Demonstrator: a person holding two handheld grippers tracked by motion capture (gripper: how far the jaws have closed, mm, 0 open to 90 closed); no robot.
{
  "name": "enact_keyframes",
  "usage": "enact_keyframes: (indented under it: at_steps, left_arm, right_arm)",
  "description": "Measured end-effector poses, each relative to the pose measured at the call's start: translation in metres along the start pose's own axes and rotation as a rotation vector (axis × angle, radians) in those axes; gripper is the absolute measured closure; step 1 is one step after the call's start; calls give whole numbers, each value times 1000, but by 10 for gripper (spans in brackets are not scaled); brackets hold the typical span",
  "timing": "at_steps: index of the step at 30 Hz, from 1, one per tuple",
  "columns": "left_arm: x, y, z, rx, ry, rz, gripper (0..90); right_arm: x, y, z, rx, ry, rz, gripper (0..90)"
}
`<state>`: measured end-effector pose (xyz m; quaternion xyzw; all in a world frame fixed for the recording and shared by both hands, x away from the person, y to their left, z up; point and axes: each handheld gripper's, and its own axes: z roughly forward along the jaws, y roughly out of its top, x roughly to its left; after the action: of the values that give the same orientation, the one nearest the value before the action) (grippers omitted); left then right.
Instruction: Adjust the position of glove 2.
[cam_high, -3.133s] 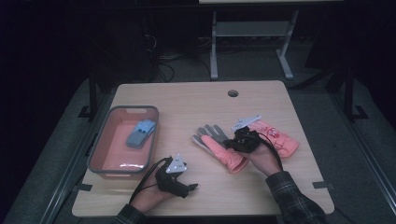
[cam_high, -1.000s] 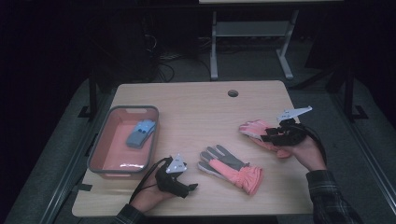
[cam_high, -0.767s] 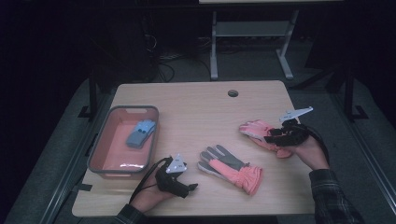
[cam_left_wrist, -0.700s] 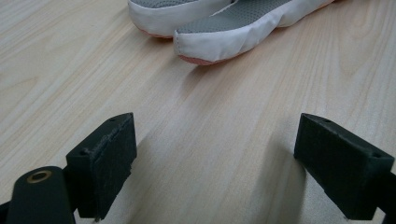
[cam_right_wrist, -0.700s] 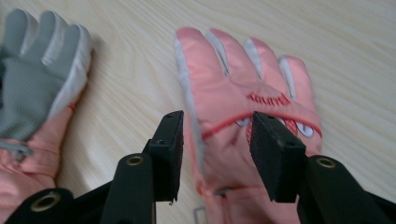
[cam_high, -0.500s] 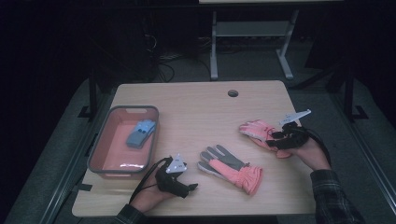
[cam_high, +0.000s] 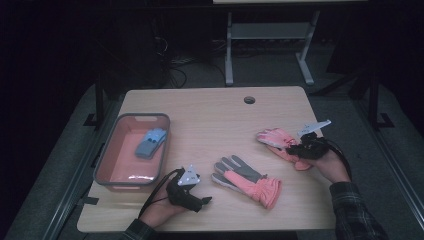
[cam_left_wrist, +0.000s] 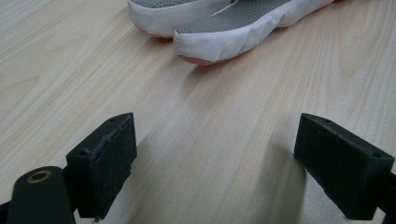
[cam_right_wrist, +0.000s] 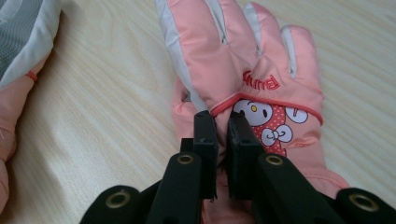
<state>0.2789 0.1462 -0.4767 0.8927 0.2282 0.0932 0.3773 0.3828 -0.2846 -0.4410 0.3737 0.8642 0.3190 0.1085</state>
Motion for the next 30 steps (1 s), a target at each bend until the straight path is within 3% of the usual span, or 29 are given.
enact_keyframes:
  at_steps: [5, 11, 17, 28, 30]
  left_arm:
    - [0, 0, 0, 0, 0, 0, 123]
    - [0, 0, 0, -1, -1, -1, 123]
    - [0, 0, 0, -1, -1, -1, 123]
    - [0, 0, 0, 0, 1, 4, 123]
    - [0, 0, 0, 0, 1, 4, 123]
  right_arm:
    - [0, 3, -9, -22, -5, 14, 851]
    - [5, 10, -21, -59, 22, 38, 851]
    - [21, 22, -30, -103, 59, 22, 850]
    - [53, 44, -37, -123, 100, -47, 850]
    - [65, 50, -41, -123, 105, -56, 850]
